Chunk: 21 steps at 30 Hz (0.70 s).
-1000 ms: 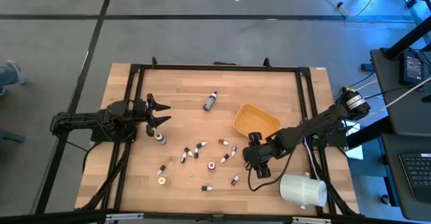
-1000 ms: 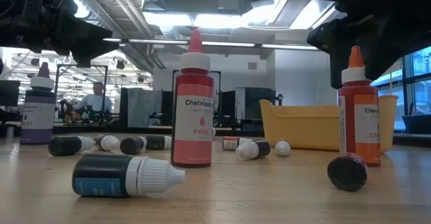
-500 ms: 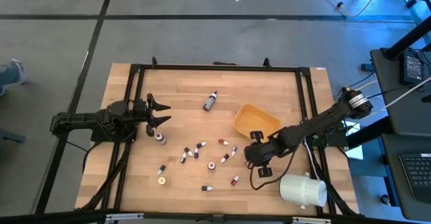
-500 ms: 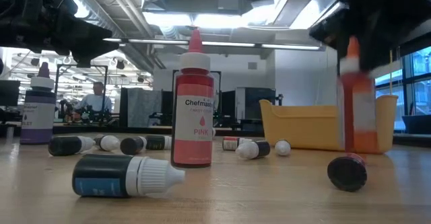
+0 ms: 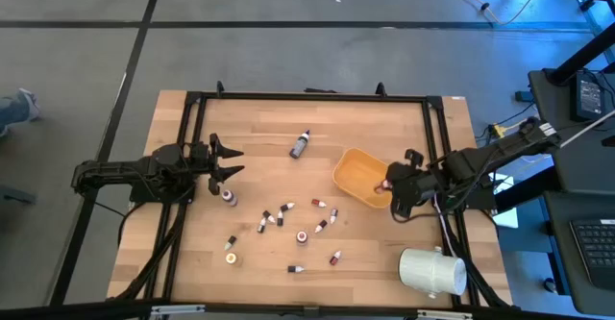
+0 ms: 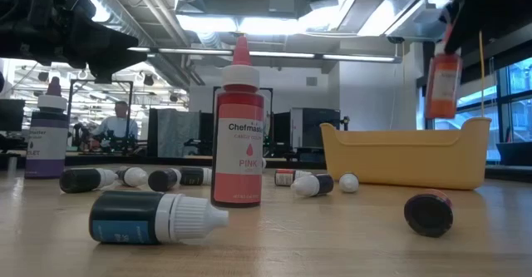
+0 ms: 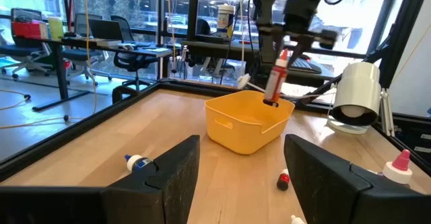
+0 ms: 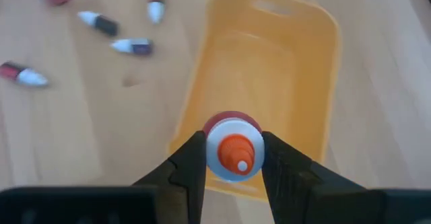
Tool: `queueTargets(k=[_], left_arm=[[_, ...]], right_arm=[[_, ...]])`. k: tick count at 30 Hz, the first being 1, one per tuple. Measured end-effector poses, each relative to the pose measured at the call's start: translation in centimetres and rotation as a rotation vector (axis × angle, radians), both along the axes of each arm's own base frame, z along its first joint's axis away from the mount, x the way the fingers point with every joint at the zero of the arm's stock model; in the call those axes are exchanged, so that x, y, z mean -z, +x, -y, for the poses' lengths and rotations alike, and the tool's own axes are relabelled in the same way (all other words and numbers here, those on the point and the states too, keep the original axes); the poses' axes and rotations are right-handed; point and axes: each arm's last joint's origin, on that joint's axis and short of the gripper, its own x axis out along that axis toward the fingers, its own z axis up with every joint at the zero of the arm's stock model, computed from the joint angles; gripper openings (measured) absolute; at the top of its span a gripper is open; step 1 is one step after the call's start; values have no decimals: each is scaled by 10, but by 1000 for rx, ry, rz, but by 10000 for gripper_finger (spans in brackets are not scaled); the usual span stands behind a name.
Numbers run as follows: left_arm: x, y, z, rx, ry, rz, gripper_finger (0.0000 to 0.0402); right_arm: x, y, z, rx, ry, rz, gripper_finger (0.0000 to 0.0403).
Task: Pick & Place food coloring
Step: Put the large orange food coloring bottle in the yellow bin
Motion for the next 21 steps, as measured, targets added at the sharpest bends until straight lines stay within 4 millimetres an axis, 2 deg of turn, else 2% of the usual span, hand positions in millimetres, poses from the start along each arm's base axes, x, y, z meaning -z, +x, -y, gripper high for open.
queueTargets(k=[7, 12, 19, 21], left_arm=[[0, 0, 0, -1, 0, 0, 212], [0, 0, 0, -9, 0, 1, 212], [0, 0, 0, -13, 0, 2, 212], [0, 0, 0, -13, 0, 2, 212]], right_arm=[[39, -11, 20, 100, 15, 4, 119], [63, -15, 30, 143, 41, -61, 119], [75, -17, 39, 187, 64, -88, 120], [75, -16, 40, 194, 64, -87, 135]])
